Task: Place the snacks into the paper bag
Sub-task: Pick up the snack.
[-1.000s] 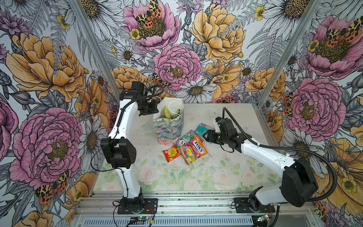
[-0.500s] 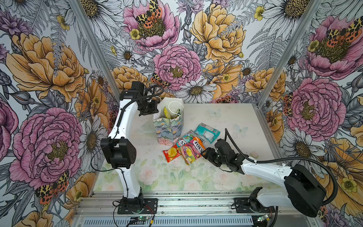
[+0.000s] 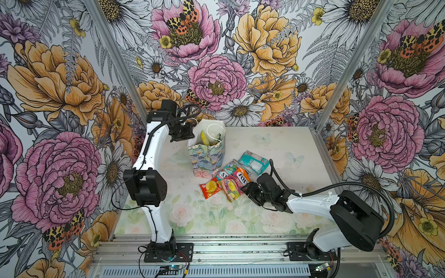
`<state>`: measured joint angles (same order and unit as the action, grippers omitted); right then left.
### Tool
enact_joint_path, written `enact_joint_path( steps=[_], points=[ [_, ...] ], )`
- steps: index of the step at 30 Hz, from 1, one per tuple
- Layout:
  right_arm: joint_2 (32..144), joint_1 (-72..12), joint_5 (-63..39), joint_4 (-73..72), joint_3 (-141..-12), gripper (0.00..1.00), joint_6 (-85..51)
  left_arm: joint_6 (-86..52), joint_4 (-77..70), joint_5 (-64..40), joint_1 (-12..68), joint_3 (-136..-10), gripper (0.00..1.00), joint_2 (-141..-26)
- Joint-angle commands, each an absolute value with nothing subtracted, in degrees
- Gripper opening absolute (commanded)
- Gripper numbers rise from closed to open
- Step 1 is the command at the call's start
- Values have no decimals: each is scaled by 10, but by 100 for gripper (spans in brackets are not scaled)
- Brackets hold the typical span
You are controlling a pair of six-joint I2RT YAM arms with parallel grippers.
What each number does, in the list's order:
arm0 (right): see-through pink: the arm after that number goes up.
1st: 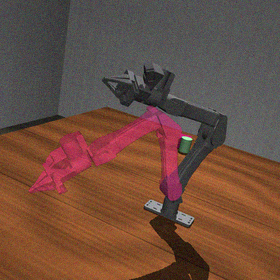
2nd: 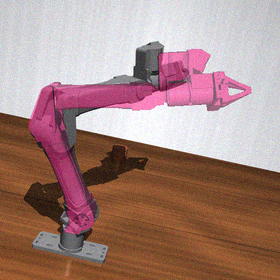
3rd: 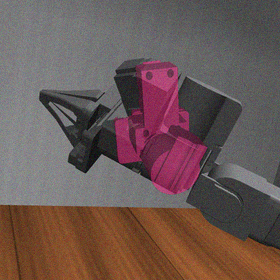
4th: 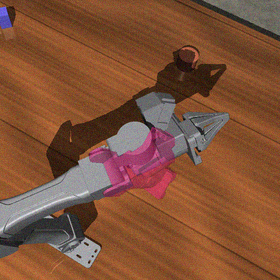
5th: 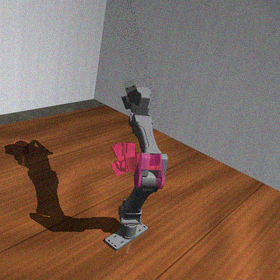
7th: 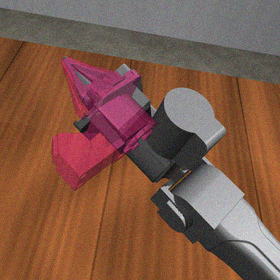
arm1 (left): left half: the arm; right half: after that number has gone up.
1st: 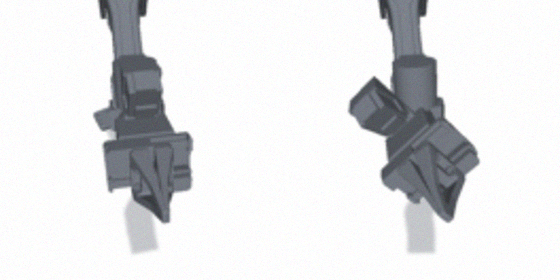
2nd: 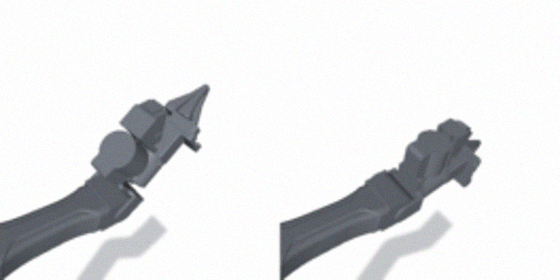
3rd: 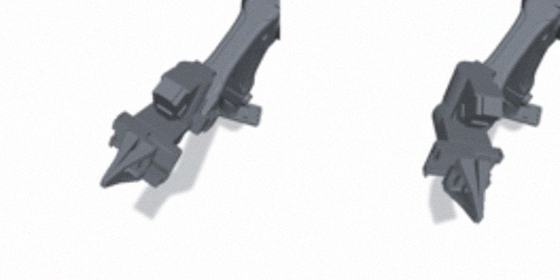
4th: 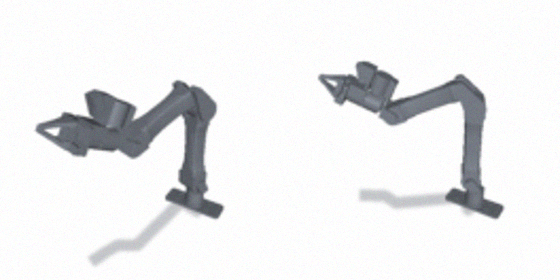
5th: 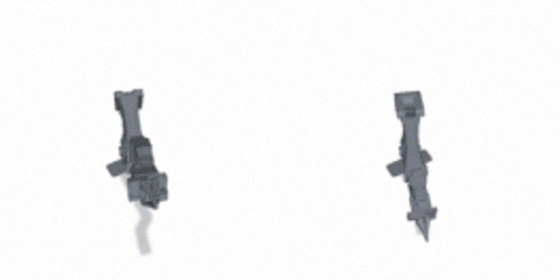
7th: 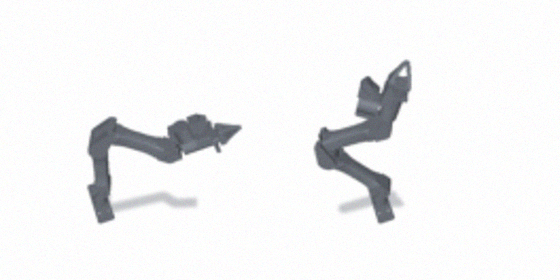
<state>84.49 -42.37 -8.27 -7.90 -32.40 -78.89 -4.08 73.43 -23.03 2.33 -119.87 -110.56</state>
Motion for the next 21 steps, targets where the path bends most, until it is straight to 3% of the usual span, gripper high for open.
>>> enact_joint_path(
  steps=[1, 14, 16, 21],
  points=[
    [866, -426, -67, -114, -324, 67, -808, -33, 741, -250, 21, -1190, 0, -1087],
    [952, -425, -68, -246, -326, 62, -840, -33, 741, -253, 19, -1191, 0, -1085],
    [964, -425, -68, -260, -330, 57, -840, -33, 741, -253, 19, -1191, 0, -1085],
    [976, -425, -61, -286, -329, 31, -840, -33, 741, -253, 19, -1190, 0, -1084]
  ],
)
